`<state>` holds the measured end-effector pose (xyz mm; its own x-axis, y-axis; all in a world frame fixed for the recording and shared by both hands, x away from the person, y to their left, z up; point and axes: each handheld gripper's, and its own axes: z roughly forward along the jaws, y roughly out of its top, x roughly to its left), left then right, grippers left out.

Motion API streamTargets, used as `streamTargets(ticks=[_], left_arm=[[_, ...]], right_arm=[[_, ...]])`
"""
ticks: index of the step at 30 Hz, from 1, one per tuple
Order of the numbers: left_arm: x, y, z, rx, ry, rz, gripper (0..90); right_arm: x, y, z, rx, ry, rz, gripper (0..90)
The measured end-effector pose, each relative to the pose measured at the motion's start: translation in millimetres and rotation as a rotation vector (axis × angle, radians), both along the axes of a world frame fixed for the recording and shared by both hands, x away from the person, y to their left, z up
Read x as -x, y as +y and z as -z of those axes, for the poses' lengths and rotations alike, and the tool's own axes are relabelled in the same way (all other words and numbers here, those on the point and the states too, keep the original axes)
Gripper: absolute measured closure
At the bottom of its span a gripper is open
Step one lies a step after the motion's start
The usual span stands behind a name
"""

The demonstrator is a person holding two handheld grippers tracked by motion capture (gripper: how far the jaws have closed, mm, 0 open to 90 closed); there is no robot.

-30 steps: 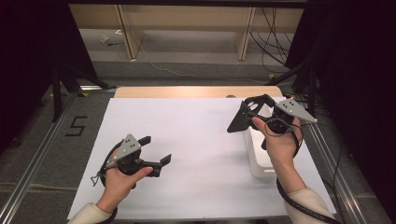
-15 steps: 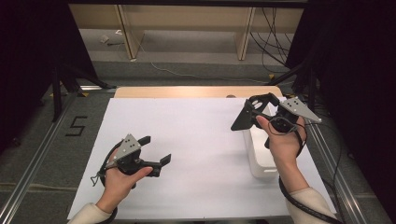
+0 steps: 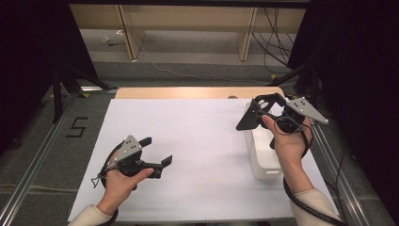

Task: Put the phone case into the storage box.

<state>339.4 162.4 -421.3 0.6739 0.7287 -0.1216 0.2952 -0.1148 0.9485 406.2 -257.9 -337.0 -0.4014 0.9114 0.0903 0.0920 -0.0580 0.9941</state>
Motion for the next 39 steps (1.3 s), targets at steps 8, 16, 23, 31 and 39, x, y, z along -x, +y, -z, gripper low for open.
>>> streamTargets(ticks=[8,16,23,31,39], left_arm=[[0.0,0.0,0.0,0.002,0.001,0.001,0.0],[0.0,-0.1,0.1,0.001,0.002,-0.001,0.0],[0.0,-0.1,0.0,0.002,0.001,-0.001,0.0],[-0.1,0.1,0.0,0.003,0.0,-0.004,0.0],[-0.2,0.3,0.0,0.002,-0.001,-0.006,0.0]], right_arm=[[-0.9,-3.9,0.3,0.006,0.003,0.015,14.9],[-1.7,-7.0,0.6,0.008,0.001,0.031,14.9],[-2.4,-11.3,0.2,0.006,0.002,0.044,14.9],[-3.2,-15.3,0.6,0.007,0.003,0.057,14.9],[-3.9,-18.3,0.4,0.004,0.003,0.069,14.9]])
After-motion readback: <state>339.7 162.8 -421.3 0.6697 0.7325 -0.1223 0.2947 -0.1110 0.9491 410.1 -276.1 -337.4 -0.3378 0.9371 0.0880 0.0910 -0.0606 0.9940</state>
